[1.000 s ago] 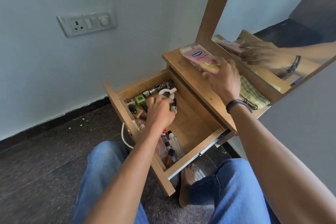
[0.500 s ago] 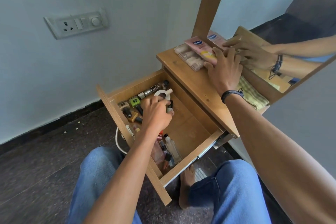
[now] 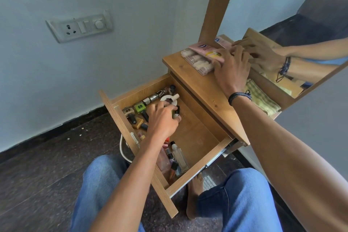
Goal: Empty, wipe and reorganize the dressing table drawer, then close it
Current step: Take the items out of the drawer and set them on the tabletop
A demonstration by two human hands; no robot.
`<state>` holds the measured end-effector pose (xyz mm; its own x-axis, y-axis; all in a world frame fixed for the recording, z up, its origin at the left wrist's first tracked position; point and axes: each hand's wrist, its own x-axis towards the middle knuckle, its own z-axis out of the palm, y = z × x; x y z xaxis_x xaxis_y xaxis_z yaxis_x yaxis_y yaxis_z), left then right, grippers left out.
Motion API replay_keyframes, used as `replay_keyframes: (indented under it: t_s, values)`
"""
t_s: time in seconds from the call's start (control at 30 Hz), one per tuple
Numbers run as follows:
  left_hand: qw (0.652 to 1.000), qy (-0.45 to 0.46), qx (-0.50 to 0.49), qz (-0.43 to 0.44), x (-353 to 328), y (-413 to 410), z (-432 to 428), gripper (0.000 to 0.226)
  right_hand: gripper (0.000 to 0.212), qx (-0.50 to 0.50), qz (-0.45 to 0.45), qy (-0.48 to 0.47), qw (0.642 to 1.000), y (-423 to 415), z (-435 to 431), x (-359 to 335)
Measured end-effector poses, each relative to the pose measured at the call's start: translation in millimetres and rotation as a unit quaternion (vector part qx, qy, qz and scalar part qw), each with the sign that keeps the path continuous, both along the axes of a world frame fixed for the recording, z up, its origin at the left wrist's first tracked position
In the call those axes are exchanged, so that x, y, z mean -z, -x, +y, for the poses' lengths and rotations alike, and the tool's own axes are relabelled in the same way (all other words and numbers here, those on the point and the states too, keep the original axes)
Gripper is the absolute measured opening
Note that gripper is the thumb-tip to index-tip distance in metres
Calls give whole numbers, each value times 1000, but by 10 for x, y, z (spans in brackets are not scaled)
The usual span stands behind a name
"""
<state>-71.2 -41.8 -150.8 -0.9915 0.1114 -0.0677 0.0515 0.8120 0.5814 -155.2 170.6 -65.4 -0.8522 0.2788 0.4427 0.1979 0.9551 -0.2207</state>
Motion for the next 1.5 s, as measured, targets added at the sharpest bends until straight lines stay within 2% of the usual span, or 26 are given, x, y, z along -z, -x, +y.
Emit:
replay_keyframes:
  t_s: [0.37,0.7,0.9,1.03,1.17,1.4,1.5]
  values:
    - [1000,-1,-3,-1,14,24,9,44,42,11,-10,-7,1000,71,-22,-2]
    - [999,2,-29,-16,-26,-13,-35,44,44,12,57,9,998,-212,-227,-34]
    - [996,-17,-74,-35,-120,-16,-39,63,33,-45,103,75,991,-586,-475,62]
    - [996,-16,-80,-47,-128,-53,-45,75,21,-133,64,117,982,-880,-707,298]
    - [995,0,-74,-65,-124,-79,-50,74,17,-183,-30,151,971,-1059,-860,517]
    - [990,4,-87,-115,-126,-72,-86,61,19,-182,-175,176,951,-1278,-1000,882]
    - [987,3,-93,-135,-121,-67,-105,59,22,-179,-193,206,942,-1285,-1040,935]
